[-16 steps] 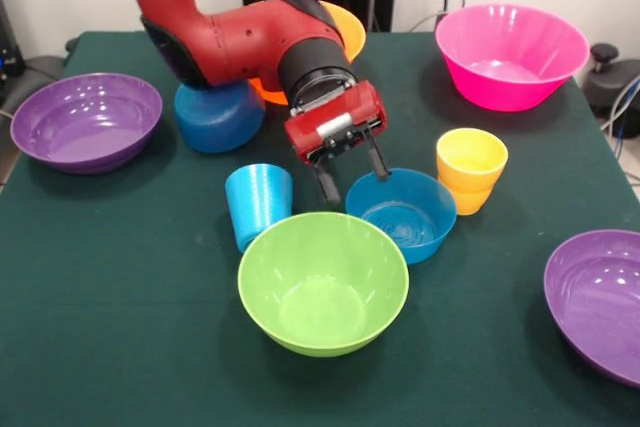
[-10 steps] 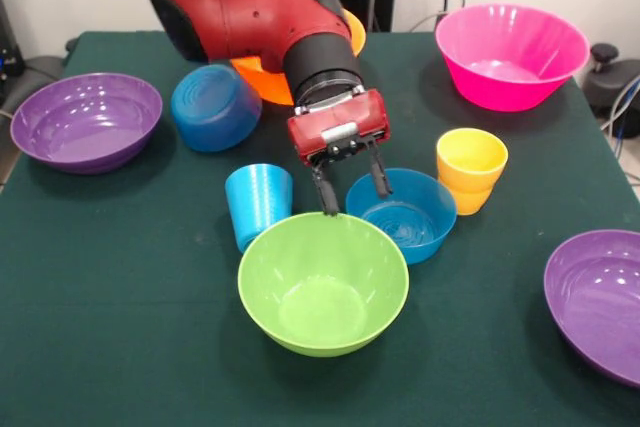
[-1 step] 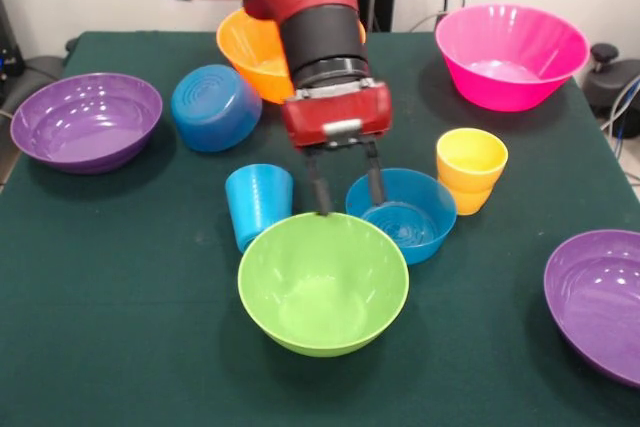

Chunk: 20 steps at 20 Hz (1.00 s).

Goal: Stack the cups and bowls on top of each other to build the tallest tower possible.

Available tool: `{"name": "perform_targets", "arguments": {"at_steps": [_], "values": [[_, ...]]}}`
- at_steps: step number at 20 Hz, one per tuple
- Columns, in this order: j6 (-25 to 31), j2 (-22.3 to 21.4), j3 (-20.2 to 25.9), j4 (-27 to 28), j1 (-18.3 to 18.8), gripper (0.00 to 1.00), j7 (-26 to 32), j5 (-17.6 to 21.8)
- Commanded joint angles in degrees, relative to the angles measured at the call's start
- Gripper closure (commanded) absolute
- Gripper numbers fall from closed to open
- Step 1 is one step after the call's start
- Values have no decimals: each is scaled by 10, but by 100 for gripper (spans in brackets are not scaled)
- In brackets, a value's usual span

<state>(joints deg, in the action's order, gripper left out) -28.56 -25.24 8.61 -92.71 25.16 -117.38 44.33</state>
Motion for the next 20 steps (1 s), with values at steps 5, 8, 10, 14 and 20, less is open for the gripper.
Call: {"name": "perform_targets", "arguments": {"at_steps": [5, 8, 10, 14, 20], "values": [[290, -68, 182, -21, 103, 0, -7, -9], [315, -75, 197, -24, 112, 0, 9, -19], [325, -78, 200, -26, 116, 0, 9, -27], [344, -76, 222, -27, 133, 0, 20, -29], [343, -71, 219, -24, 131, 0, 15, -30]]}}
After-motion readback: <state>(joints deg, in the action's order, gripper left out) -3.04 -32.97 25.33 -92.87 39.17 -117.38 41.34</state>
